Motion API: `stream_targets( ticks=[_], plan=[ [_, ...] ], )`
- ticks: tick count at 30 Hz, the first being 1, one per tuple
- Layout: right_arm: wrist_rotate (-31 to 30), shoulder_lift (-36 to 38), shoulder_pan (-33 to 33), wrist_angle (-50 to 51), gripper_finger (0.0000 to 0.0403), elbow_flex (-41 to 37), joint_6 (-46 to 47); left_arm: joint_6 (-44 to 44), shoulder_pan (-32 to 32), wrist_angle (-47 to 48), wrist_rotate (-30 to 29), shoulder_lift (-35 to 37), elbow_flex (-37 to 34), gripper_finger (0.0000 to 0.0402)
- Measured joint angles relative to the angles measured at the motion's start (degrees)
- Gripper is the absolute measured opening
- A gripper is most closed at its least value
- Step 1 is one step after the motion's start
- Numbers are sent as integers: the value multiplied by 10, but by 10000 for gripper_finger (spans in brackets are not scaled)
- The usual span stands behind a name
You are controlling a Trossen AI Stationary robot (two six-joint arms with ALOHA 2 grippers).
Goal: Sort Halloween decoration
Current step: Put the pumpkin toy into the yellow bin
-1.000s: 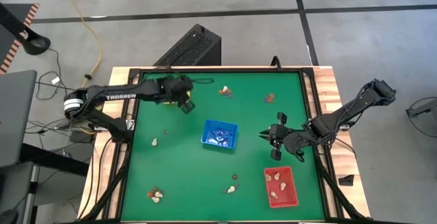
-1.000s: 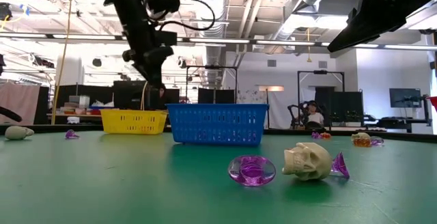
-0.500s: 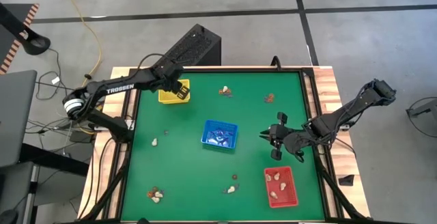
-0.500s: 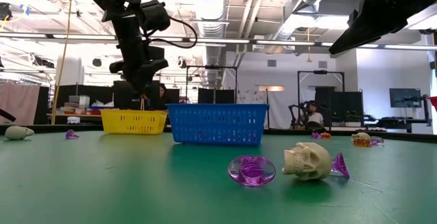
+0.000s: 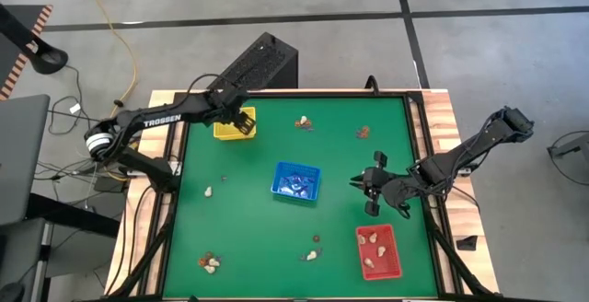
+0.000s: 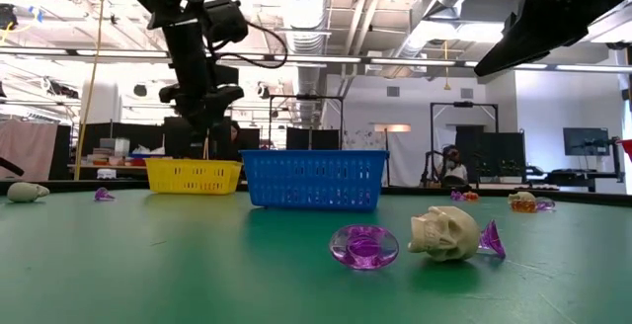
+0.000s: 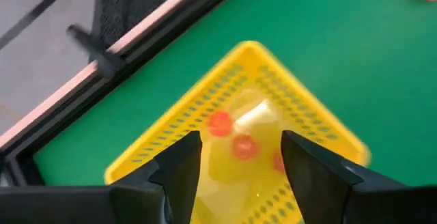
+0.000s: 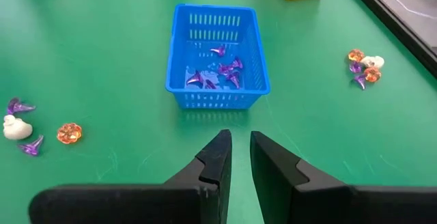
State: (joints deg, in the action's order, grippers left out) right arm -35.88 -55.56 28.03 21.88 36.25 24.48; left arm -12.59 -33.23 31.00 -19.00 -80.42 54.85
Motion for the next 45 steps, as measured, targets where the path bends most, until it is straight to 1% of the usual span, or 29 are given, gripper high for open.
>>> stream_targets(
  ticks=[2,4,6,8,10,12,14,16,18,22,25,28,32,36,40,45],
  plan=[
    [0,0,0,6,86,0,13,9,29,-13,-16,5,-1,194],
    [0,0,-1,12,86,0,29,22,65,-71,-41,17,-23,194],
    [0,0,-9,19,86,0,35,37,102,-169,-58,34,-68,194],
    [0,0,-29,19,86,0,32,46,133,-295,-53,48,-121,194],
    [1,0,-67,28,86,8,17,49,165,-433,-39,57,-173,194],
    [23,0,-122,39,83,22,7,59,201,-567,-16,58,-217,194],
    [76,0,-188,47,77,34,-4,74,237,-669,-2,58,-251,194],
    [137,0,-259,49,73,40,-21,90,268,-726,-5,58,-272,194],
    [177,0,-330,49,72,42,-24,103,292,-745,-14,58,-282,194],
    [233,-7,-467,78,80,42,-25,129,326,-736,-18,58,-283,194],
    [266,-31,-545,106,102,42,-18,149,334,-739,-19,58,-283,194],
    [270,-82,-600,123,136,42,30,150,336,-747,-10,58,-283,194],
    [270,-160,-652,121,180,39,74,146,337,-744,26,58,-283,194],
    [283,-215,-664,77,208,39,84,142,337,-744,58,58,-283,194],
    [284,-254,-671,35,217,39,91,141,337,-744,63,58,-283,194],
    [283,-290,-688,28,211,39,97,141,337,-743,68,58,-283,194]
  ],
)
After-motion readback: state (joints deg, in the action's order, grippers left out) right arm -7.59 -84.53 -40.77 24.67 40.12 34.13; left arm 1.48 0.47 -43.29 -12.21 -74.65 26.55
